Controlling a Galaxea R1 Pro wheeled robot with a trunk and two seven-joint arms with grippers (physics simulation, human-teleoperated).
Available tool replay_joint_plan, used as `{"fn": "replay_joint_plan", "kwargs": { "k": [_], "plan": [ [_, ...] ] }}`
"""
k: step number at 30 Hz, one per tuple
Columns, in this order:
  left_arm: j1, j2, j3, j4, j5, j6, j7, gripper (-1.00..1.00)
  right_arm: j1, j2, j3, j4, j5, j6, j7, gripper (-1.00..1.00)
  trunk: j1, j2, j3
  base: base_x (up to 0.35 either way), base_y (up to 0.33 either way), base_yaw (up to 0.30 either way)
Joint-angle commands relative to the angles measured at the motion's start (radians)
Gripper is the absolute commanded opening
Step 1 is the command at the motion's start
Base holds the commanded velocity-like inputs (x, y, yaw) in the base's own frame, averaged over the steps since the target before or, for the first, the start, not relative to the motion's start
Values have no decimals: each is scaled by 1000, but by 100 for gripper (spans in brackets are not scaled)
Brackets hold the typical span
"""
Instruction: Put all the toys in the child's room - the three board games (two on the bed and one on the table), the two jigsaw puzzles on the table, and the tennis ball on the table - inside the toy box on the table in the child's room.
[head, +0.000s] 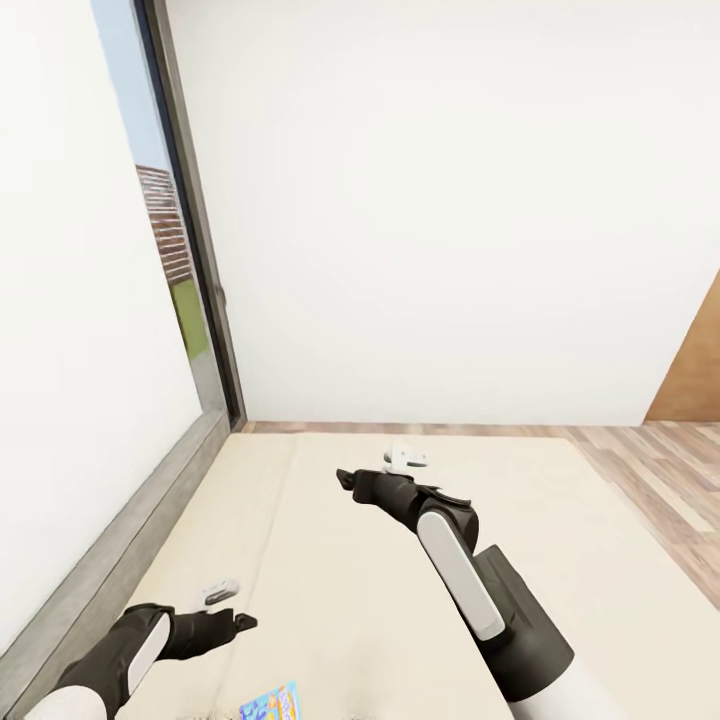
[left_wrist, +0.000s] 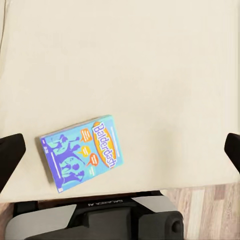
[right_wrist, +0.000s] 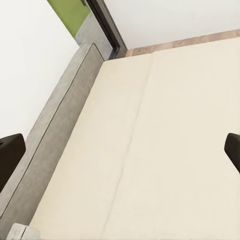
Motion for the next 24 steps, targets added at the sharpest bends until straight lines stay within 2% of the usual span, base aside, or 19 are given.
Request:
{"fn": "replay_joint_plan", "kwargs": {
  "k": [1,7,10,15,20,24],
  "plan": [
    [-1,0,7,-1,3,8,-4,100,-1,0,1,-1,-11,2,-10,100,1,-2,-4,0,0,0],
    [-4,3,28,-1,3,12,-10,100,-1,1,2,-2,-11,2,-10,100,1,-2,-14,0,0,0],
    [-7,18,42,-1,4,16,-13,100,-1,1,1,-2,-11,2,-10,100,1,-2,-19,0,0,0],
    [-12,76,95,0,19,21,-25,100,-1,2,1,-1,-11,2,-10,100,1,-2,-27,0,0,0],
    [-13,124,172,1,66,29,-72,100,-1,2,2,0,-11,1,-10,100,1,-2,-35,0,0,0],
    [-14,151,223,3,101,46,-100,100,-1,2,4,0,-11,1,-10,100,1,-2,-42,0,0,0]
  ]
}}
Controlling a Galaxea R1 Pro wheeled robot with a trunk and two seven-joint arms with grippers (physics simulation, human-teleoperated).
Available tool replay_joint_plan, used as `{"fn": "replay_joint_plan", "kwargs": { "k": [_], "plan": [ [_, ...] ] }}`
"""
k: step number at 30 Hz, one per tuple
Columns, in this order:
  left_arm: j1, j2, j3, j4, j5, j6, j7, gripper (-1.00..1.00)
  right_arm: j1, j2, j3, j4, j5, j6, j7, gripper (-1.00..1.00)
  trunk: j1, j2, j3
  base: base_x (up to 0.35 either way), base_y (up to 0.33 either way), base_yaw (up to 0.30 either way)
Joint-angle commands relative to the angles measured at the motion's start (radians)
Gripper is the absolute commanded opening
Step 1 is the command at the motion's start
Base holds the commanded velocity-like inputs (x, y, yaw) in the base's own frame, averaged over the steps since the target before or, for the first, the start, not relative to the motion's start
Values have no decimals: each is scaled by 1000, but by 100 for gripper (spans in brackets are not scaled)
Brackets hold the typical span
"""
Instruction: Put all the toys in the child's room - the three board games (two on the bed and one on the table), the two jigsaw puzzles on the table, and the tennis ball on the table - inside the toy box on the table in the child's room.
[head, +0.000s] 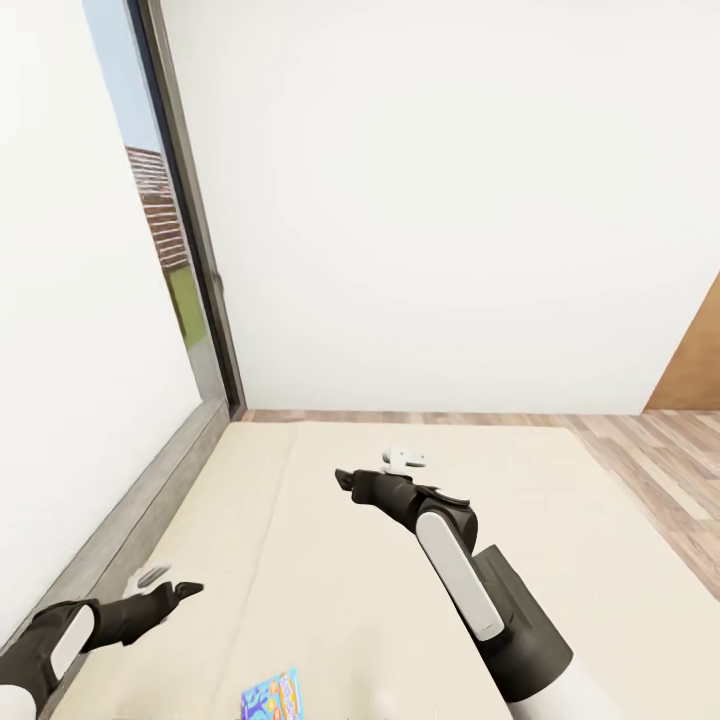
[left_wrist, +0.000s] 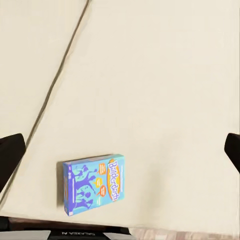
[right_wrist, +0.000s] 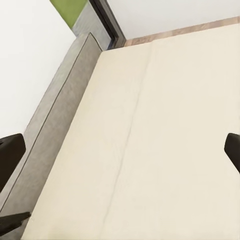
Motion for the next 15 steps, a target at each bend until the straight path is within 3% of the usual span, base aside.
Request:
{"fn": "replay_joint_plan", "kwargs": {
  "k": [1,6,13,15],
  "plan": [
    [-1,4,15,1,8,11,-5,100,-1,0,1,0,-10,1,-10,100,1,-2,-4,0,0,0],
    [-2,12,53,11,23,17,6,100,-1,0,2,2,-10,0,-10,100,1,-2,-12,0,0,0],
    [-3,11,67,57,31,19,104,100,-1,0,3,5,-10,-1,-11,100,1,-2,-24,0,0,0],
    [-3,-3,68,67,32,18,146,100,-1,0,4,5,-10,-1,-11,100,1,-2,-27,0,0,0]
  ]
}}
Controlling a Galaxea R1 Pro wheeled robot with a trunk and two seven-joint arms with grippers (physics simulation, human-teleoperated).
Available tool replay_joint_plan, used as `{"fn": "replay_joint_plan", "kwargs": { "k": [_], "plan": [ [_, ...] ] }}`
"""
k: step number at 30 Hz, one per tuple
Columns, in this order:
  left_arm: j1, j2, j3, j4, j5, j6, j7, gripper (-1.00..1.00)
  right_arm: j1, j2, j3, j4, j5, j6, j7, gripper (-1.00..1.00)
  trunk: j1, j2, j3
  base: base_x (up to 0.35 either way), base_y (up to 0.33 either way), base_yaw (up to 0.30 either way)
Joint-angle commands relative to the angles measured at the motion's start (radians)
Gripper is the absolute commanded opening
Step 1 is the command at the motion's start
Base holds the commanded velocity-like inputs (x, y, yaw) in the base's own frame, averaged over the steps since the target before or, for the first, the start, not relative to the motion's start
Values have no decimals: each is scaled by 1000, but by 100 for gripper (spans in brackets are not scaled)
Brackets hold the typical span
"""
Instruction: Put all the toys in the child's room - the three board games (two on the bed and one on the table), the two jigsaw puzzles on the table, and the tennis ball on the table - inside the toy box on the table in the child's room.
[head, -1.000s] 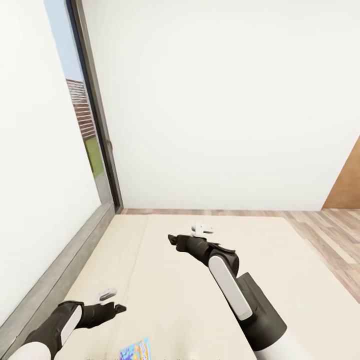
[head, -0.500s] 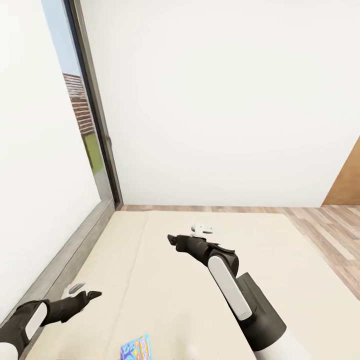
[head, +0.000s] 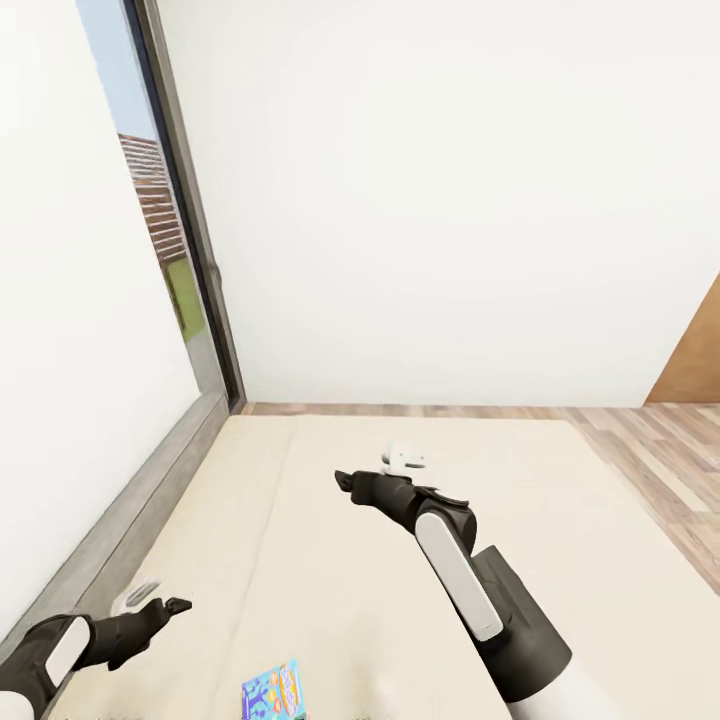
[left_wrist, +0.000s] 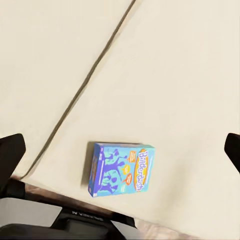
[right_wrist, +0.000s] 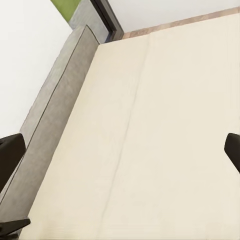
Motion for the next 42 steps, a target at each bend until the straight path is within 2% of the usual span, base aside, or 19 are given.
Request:
{"fn": "replay_joint_plan", "kwargs": {
  "k": [1,4,10,23,28,33,42],
  "plan": [
    [-1,-7,6,1,1,7,10,100,-1,0,1,-1,-10,1,-10,100,1,-2,-4,0,0,0],
    [-1,-35,6,5,-1,0,46,100,-1,1,2,-1,-10,1,-10,100,1,-2,-9,0,0,0],
    [-1,-60,1,8,-6,-45,79,100,-1,1,3,-1,-10,0,-12,100,1,-2,-19,0,0,0],
    [-1,-66,-2,4,-10,-88,96,100,-1,1,8,-3,-10,-1,-13,100,1,-2,-40,0,0,0],
    [-1,-68,-5,3,-13,-132,108,100,-1,1,9,-3,-10,-3,-14,100,1,-2,-49,0,0,0],
    [-1,-75,-6,1,-13,-152,147,100,-1,1,32,-4,-9,-7,-15,100,1,-2,-57,0,0,0],
    [-1,-97,-9,-6,-13,-158,163,100,-1,1,65,-5,-6,-9,-16,100,1,-2,-72,0,0,0]
  ]
}}
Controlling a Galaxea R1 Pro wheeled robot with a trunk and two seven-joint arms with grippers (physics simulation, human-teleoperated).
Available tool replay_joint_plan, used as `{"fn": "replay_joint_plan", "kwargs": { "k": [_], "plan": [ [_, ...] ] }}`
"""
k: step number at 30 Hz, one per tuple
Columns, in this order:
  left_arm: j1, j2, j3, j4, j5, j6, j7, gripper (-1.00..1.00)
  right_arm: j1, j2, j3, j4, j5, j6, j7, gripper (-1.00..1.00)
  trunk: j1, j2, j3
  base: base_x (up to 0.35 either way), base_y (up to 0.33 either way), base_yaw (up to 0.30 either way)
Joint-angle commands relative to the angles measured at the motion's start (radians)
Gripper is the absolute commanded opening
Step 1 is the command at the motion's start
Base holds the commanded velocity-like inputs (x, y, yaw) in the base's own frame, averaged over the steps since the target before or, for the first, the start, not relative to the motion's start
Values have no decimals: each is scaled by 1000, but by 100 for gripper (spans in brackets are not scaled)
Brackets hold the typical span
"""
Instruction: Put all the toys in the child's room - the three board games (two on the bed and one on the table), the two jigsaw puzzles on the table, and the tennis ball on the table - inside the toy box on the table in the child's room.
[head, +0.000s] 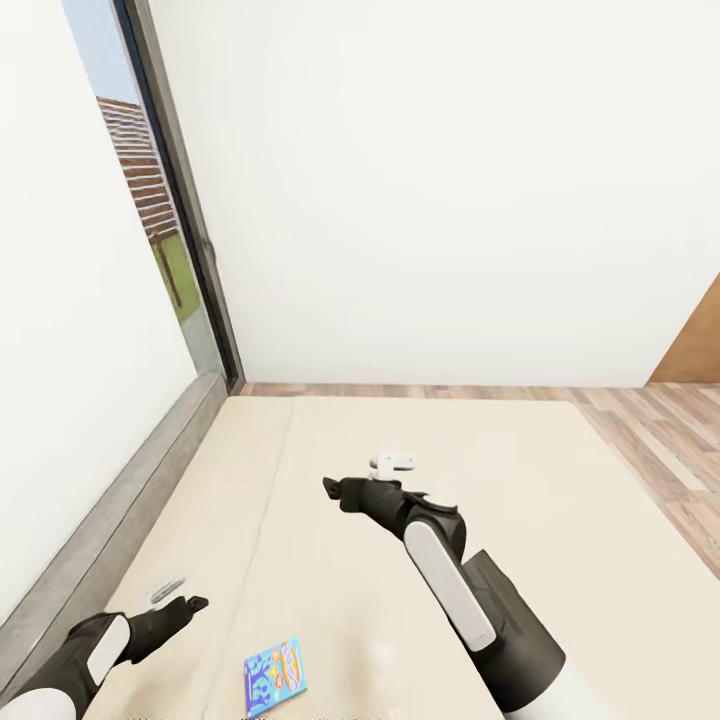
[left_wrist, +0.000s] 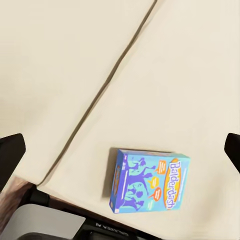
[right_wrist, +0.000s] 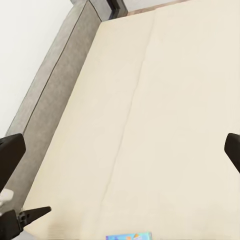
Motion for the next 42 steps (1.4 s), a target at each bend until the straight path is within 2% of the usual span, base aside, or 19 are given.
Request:
{"fn": "replay_joint_plan", "kwargs": {
  "k": [1,6,10,19,20,25,30,42],
  "plan": [
    [-1,-2,6,-1,2,8,-2,100,-1,0,2,-1,-11,1,-10,100,1,-2,-4,0,0,0],
    [-1,-5,-6,-7,2,9,-1,100,-1,0,4,1,-10,1,-11,100,1,-2,-12,0,0,0],
    [-1,-6,-30,-24,1,10,-2,100,-1,0,5,1,-10,1,-11,100,1,-2,-19,0,0,0],
    [-1,-6,-148,-53,-5,10,-1,100,-1,0,5,1,-9,1,-11,100,1,-2,-34,0,0,0],
    [-1,-7,-175,-58,-5,10,-1,100,-1,-1,5,1,-9,1,-11,100,1,-2,-35,0,0,0],
    [-1,-7,-223,-65,-6,9,-2,100,-1,-1,5,0,-9,0,-11,100,1,-2,-43,0,0,0],
    [-1,-8,-244,-67,-6,9,-1,100,-1,-1,6,-2,-10,-1,-12,100,1,-2,-52,0,0,0],
    [-1,-8,-259,-68,-6,9,-2,100,-1,-2,6,-2,-10,-1,-11,100,1,-2,-71,0,0,0]
  ]
}}
